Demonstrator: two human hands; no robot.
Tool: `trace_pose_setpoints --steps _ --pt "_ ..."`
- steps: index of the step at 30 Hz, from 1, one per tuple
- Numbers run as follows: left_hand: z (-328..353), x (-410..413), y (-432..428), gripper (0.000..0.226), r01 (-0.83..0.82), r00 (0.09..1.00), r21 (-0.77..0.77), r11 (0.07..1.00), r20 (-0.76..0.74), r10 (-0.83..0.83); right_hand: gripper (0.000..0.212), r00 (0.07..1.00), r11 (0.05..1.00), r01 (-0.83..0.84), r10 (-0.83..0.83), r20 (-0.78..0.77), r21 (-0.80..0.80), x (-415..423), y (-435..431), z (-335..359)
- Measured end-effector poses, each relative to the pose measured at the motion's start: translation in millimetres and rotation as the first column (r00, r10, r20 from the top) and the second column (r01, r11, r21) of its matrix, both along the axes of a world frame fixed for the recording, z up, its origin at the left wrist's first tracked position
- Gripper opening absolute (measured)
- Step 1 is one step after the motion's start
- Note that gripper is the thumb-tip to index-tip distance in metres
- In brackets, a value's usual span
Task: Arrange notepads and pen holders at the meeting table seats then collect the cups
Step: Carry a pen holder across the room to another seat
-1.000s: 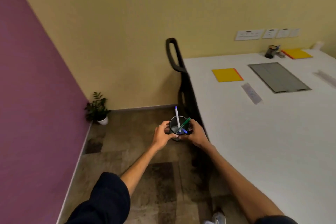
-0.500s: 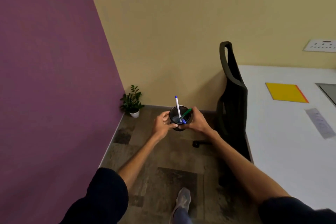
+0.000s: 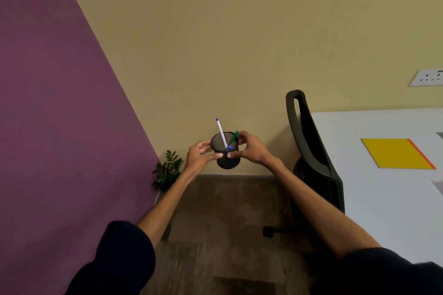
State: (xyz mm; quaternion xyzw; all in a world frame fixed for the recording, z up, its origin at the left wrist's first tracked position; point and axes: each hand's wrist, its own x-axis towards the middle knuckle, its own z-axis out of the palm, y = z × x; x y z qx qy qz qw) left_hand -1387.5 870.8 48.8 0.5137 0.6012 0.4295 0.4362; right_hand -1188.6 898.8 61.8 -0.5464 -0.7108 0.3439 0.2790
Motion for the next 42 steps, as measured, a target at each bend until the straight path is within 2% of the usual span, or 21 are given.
trace_pose_setpoints --steps 6,11,21,26,29,37,42 --pt "38.0 10.6 84.2 0.058 0.057 0.996 0.074 0.996 0.07 -0.062 0.08 0.997 0.993 0.064 -0.059 -0.055 0.103 12.8 72.6 35.9" --pt "63.7 29.6 156.5 0.061 0.141 0.984 0.1 0.985 0.092 -0.151 0.077 0.977 0.968 0.174 -0.147 -0.153 0.18 35.8 128.0 53.4" --pt "77.8 103.7 327.3 0.043 0.361 0.925 0.123 0.925 0.08 -0.371 0.076 0.917 0.913 0.366 -0.321 -0.237 0.179 111.6 253.9 63.9" --pt "84.6 155.5 413.2 0.047 0.51 0.852 0.159 0.845 0.042 -0.522 0.07 0.86 0.849 0.493 -0.443 -0.254 0.187 156.4 303.8 70.5" --pt "81.7 193.3 450.9 0.053 0.614 0.779 0.153 0.775 0.046 -0.626 0.068 0.805 0.79 0.582 -0.527 -0.273 0.192 185.3 318.1 67.4" --pt "50.4 311.8 494.2 0.048 0.79 0.592 0.143 0.596 0.076 -0.802 0.069 0.625 0.621 0.776 -0.735 -0.262 0.111 266.5 319.3 41.0" --pt "25.2 381.8 515.2 0.052 0.85 0.512 0.099 0.517 0.074 -0.856 0.074 0.527 0.53 0.847 -0.822 -0.213 0.052 320.0 328.9 18.3"
